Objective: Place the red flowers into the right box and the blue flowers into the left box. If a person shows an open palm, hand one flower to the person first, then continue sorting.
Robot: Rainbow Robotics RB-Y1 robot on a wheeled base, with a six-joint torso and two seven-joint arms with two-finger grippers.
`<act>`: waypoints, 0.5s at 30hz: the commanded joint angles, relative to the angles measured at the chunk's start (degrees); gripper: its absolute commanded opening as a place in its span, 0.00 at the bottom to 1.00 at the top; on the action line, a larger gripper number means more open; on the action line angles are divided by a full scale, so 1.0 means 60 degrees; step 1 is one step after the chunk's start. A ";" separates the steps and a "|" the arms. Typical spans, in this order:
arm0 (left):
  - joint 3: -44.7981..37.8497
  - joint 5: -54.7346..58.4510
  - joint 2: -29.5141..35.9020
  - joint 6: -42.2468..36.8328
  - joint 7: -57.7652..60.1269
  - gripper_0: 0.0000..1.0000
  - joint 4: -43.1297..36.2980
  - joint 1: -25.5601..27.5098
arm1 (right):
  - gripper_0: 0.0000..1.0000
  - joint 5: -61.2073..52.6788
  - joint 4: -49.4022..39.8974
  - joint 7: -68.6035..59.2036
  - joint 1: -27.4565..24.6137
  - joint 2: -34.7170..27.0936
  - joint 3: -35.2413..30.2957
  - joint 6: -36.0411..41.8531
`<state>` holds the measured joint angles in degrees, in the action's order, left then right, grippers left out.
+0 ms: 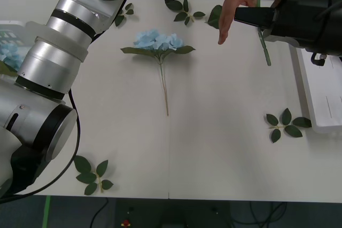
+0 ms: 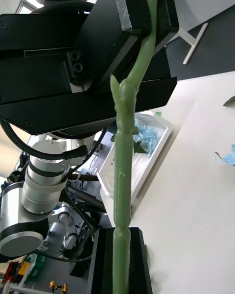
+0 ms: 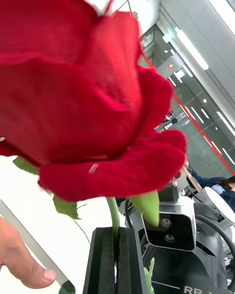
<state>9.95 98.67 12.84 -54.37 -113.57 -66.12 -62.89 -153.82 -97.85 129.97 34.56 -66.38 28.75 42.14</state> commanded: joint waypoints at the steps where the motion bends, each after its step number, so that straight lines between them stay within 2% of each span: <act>1: 0.0114 0.0122 -0.0220 0.0112 -0.0949 0.00 -0.0391 0.0081 | 0.00 -0.0131 -0.0157 0.0266 0.0392 0.0136 -0.0002 -0.0021; 3: 0.0114 0.0122 -0.0220 0.0112 -0.0949 0.00 -0.0391 0.0081 | 0.00 -0.0131 -0.0157 0.0281 0.0377 0.0136 -0.0002 -0.0036; 4: 0.0114 0.0122 -0.0220 0.0112 -0.0949 0.07 -0.0391 0.0081 | 0.00 -0.0131 -0.0157 0.0281 0.0377 0.0136 -0.0002 -0.0021; 5: 0.0114 0.0122 -0.0220 0.0112 -0.0949 0.55 -0.0391 0.0081 | 0.00 -0.0131 -0.0157 0.0281 0.0377 0.0136 -0.0002 -0.0021; 6: 0.0114 0.0122 -0.0220 0.0112 -0.0949 0.82 -0.0391 0.0081 | 0.00 -0.0131 -0.0157 0.0296 0.0377 0.0136 -0.0002 -0.0021; 7: 0.0114 0.0122 -0.0220 0.0112 -0.0949 0.98 -0.0391 0.0081 | 0.00 -0.0131 -0.0157 0.0296 0.0377 0.0136 -0.0002 -0.0021; 15: 0.0114 0.0122 -0.0220 0.0112 -0.0949 1.00 -0.0391 0.0081 | 0.00 -0.0131 -0.0157 0.0369 0.0377 0.0136 -0.0002 -0.0007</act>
<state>9.95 98.70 12.84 -54.37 -113.57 -66.13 -62.89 -153.82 -97.85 130.12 34.56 -66.38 28.76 42.15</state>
